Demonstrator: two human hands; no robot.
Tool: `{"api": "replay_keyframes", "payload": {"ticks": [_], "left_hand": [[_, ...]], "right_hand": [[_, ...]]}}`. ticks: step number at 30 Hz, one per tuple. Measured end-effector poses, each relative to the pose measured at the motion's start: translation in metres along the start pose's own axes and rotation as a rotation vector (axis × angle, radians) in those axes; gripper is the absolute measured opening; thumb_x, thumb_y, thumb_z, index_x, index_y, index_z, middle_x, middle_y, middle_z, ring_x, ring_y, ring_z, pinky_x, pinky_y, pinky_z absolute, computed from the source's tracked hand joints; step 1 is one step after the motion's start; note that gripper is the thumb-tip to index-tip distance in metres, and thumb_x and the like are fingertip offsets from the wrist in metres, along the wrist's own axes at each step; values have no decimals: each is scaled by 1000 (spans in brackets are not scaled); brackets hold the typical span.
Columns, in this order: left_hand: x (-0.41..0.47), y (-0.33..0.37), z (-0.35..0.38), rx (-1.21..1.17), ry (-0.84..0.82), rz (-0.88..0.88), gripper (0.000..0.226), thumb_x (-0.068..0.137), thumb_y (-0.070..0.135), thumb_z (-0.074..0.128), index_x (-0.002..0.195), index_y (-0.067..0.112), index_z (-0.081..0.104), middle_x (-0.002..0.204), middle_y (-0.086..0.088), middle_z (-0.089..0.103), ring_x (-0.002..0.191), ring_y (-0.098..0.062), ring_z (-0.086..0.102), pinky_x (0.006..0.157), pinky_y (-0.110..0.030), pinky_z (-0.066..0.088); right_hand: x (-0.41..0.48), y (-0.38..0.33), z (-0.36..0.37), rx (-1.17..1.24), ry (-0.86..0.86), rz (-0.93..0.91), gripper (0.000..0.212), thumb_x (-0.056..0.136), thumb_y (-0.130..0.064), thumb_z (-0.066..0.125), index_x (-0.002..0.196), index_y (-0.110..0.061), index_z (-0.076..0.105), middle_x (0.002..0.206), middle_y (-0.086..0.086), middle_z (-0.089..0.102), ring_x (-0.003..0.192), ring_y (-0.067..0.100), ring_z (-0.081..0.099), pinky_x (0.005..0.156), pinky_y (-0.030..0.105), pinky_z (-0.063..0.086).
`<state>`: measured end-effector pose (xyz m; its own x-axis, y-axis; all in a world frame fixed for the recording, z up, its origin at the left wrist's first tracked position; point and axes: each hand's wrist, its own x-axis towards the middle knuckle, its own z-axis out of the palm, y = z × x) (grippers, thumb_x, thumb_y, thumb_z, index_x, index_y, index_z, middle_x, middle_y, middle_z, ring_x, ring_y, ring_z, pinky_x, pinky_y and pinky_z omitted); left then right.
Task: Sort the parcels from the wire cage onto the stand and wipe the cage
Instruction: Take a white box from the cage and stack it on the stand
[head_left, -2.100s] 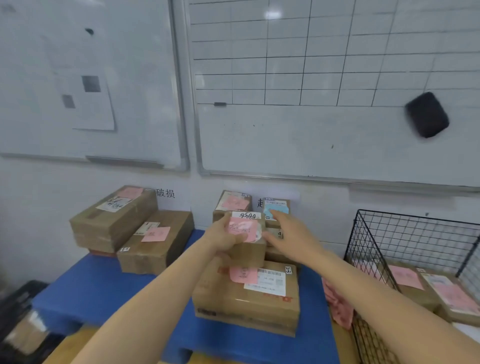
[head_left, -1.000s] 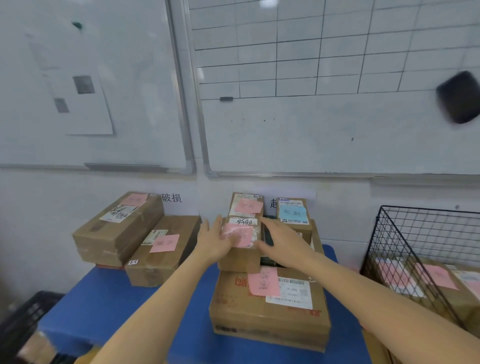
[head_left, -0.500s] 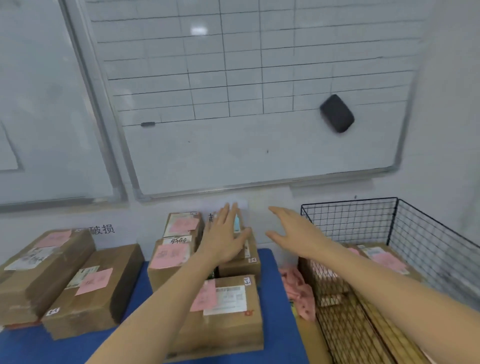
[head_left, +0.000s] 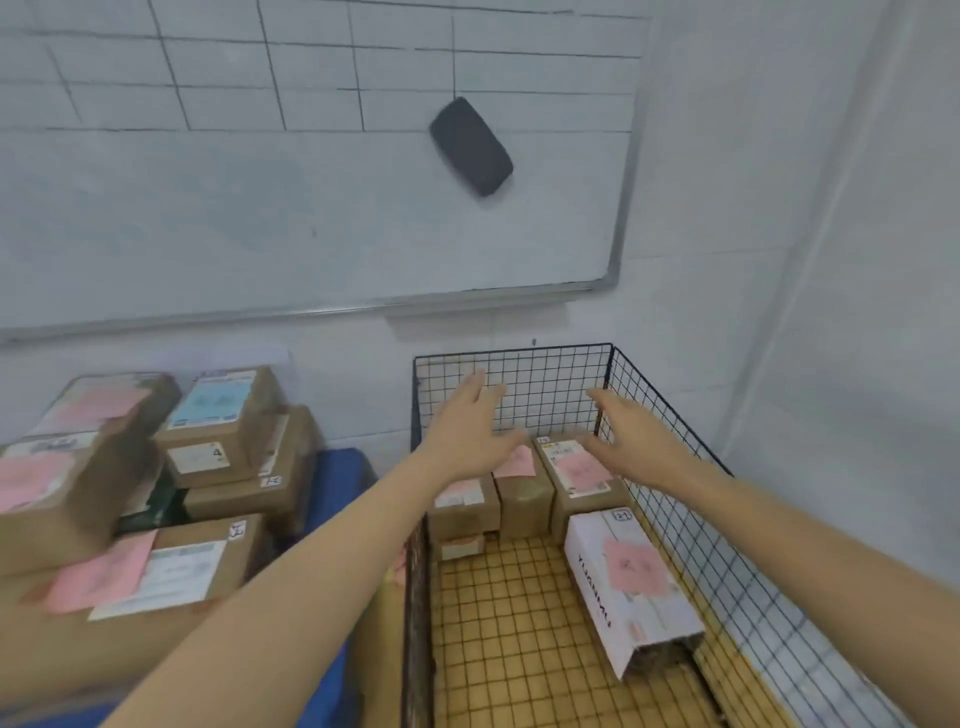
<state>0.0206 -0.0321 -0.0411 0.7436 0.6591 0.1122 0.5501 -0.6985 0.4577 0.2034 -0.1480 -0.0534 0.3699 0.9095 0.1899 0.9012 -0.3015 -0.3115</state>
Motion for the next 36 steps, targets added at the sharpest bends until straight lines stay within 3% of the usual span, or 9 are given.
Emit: {"api": "replay_keyframes", "payload": {"ticks": [4, 8, 13, 17, 21, 27, 30, 32, 36], "left_hand": [[18, 34, 59, -12, -104, -85, 73, 95, 45, 48, 153, 18, 12, 161, -4, -3, 148, -21, -1, 120, -41, 9], [16, 37, 129, 0, -249, -144, 78, 92, 49, 50, 153, 22, 8, 161, -5, -2, 147, -23, 2, 119, -45, 13], [10, 32, 185, 4, -402, -217, 86, 91, 57, 47, 153, 20, 1, 160, -6, -9, 148, -23, -6, 119, -47, 11], [4, 31, 210, -29, -449, -232, 87, 90, 59, 46, 154, 21, -1, 160, -4, -9, 148, -22, -6, 119, -45, 10], [-2, 33, 226, -50, -494, -233, 89, 91, 59, 46, 153, 22, -7, 160, -1, -14, 148, -24, -5, 119, -47, 11], [-4, 34, 244, -138, -598, -278, 95, 89, 59, 49, 151, 26, -15, 159, -3, -16, 147, -31, 4, 117, -48, 20], [-4, 32, 249, -231, -690, -298, 103, 89, 50, 56, 146, 27, -26, 161, -8, 0, 141, -30, 28, 110, -40, 34], [-1, 29, 246, -274, -701, -312, 107, 89, 42, 60, 145, 24, -29, 158, -10, 19, 123, -26, 49, 96, -34, 45], [1, 18, 220, -322, -626, -367, 109, 86, 31, 67, 149, 16, -20, 145, -10, 42, 105, -20, 55, 82, -29, 45]], "right_hand": [[-3, 60, 19, -10, -119, 25, 62, 94, -30, 57, 147, -10, 31, 144, 10, 46, 130, 26, 45, 105, 36, 39], [-8, 92, 59, 30, -226, 13, 46, 91, -32, 53, 134, -22, 41, 123, 5, 58, 108, 25, 58, 83, 39, 54], [-16, 89, 93, -37, -317, 34, 63, 95, -33, 53, 146, -8, 26, 144, 14, 39, 127, 32, 43, 100, 41, 42], [-28, 100, 116, 23, -363, 90, 57, 93, -25, 53, 141, -9, 29, 136, 14, 47, 115, 30, 52, 92, 42, 47], [-38, 113, 130, 51, -344, 175, 52, 94, -22, 48, 141, -7, 32, 133, 12, 51, 115, 27, 52, 94, 38, 45], [-53, 122, 144, 51, -392, 325, 57, 100, -26, 44, 147, -6, 19, 144, 17, 35, 129, 31, 40, 102, 39, 39], [-49, 120, 148, 117, -436, 399, 61, 99, -26, 46, 148, -9, 14, 142, 18, 33, 119, 33, 49, 88, 36, 49], [-45, 118, 149, 128, -470, 386, 60, 96, -27, 51, 145, -10, 20, 136, 18, 39, 111, 32, 54, 80, 34, 53], [-40, 100, 155, 179, -559, 322, 65, 88, -25, 63, 139, -12, 27, 128, 15, 44, 100, 28, 58, 62, 26, 52]]}}
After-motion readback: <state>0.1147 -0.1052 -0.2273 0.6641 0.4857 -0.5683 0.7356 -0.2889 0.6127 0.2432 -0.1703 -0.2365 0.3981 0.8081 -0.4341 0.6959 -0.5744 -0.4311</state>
